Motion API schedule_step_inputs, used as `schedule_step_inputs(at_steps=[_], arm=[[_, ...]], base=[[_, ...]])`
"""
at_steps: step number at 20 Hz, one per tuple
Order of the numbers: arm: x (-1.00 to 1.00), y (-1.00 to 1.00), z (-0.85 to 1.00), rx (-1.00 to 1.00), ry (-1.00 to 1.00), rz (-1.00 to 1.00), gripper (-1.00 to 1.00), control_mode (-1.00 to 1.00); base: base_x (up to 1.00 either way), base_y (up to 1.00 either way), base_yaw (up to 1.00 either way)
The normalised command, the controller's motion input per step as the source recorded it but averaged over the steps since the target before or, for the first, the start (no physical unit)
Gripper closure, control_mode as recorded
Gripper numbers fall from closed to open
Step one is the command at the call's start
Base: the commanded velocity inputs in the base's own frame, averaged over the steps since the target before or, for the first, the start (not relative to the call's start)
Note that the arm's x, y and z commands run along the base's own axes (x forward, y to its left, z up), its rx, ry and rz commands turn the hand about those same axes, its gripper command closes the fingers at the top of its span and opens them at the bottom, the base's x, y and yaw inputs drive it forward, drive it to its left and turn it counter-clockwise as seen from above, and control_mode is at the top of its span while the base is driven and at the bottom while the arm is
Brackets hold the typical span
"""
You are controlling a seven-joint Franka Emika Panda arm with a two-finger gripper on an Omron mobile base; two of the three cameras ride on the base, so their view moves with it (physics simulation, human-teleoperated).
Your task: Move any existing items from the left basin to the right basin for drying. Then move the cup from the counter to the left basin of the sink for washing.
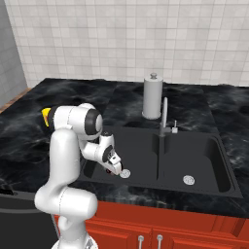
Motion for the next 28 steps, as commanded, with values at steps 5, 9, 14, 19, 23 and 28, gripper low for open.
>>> schedule_step_inputs(at_steps=[5,9,14,19,23,28], arm=[[0.00,0.01,-0.08,0.00,0.04,0.00,1.00,-1.00],[0.00,0.00,-0.05,0.00,0.00,0.00,1.00,-1.00],[0.00,0.00,-0.02,0.00,0.00,0.00,1.00,-1.00],[-0.06,0.00,-0.07,0.00,-0.02,0.00,1.00,-1.00],[-0.17,-0.02,0.06,0.00,-0.05,0.00,1.00,-1.00],[-0.12,-0.02,0.36,0.00,-0.04,0.00,1.00,-1.00]], base=[[0.00,0.00,0.00],[0.00,0.00,0.00],[0.00,0.00,0.00],[0.00,0.00,0.00],[0.00,0.00,0.00],[0.00,0.00,0.00]])
